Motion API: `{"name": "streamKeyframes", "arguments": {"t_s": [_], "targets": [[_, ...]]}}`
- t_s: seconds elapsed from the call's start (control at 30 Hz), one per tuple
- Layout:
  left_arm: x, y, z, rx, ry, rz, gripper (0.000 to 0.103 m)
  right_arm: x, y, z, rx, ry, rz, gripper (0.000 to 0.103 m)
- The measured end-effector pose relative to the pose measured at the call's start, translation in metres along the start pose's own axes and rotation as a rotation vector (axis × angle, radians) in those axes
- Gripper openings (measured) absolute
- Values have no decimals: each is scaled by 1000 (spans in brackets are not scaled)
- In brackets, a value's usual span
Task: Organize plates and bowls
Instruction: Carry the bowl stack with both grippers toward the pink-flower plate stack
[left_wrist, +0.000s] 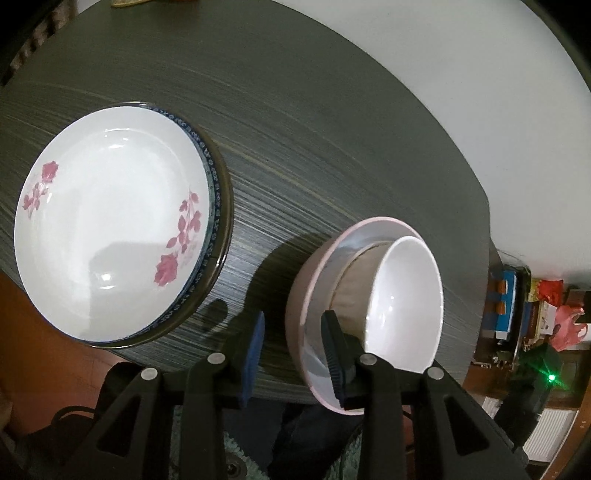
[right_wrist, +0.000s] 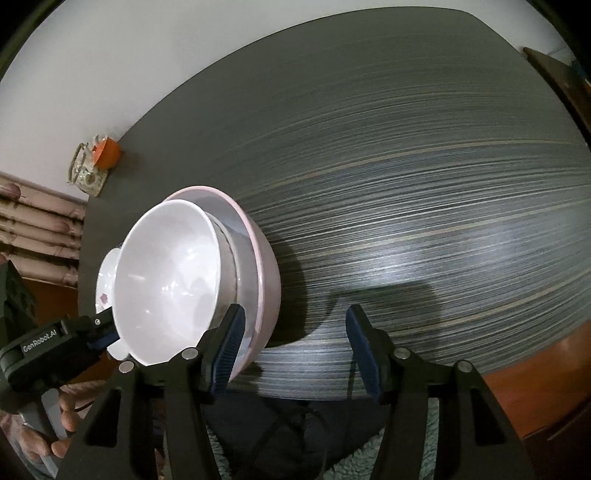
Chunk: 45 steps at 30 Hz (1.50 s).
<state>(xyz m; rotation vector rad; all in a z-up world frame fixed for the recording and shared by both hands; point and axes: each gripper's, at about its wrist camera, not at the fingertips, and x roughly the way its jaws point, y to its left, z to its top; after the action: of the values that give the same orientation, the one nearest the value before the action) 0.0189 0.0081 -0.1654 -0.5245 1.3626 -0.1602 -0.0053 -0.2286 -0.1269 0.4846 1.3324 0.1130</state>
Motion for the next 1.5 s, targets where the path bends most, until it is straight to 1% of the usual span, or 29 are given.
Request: {"name": "streamKeyframes", "arguments": {"t_s": [0.37, 0.73, 0.87, 0.93, 1.0, 1.07, 1.13, 1.33, 1.43, 1.5], "targets": [[16, -1, 5, 0, 10, 47, 32, 13, 6, 2, -10, 18, -48, 54], [22, -2, 9, -5, 14, 36, 30, 24, 12, 13, -22, 32, -75, 51], [23, -3, 11, 3, 14, 26, 24, 27, 13, 15, -10, 45, -71, 48], [23, -3, 11, 4, 12, 27, 24, 27, 13, 15, -7, 45, -67, 46], [23, -5, 11, 8, 10, 31, 24, 27, 15, 14, -11, 43, -59, 39], [22, -6, 10, 11, 8, 36, 23, 26, 17, 14, -20, 38, -59, 35], [22, -8, 9, 17, 1, 39, 23, 26, 20, 14, -20, 35, -49, 29], [22, -12, 6, 30, -12, 30, 16, 24, 25, 12, -33, 31, -19, 15], [23, -15, 6, 42, -17, 25, 8, 23, 28, 12, -37, 26, -19, 14], [24, -17, 5, 43, -21, 29, 8, 24, 30, 12, -35, 23, -16, 15]]}}
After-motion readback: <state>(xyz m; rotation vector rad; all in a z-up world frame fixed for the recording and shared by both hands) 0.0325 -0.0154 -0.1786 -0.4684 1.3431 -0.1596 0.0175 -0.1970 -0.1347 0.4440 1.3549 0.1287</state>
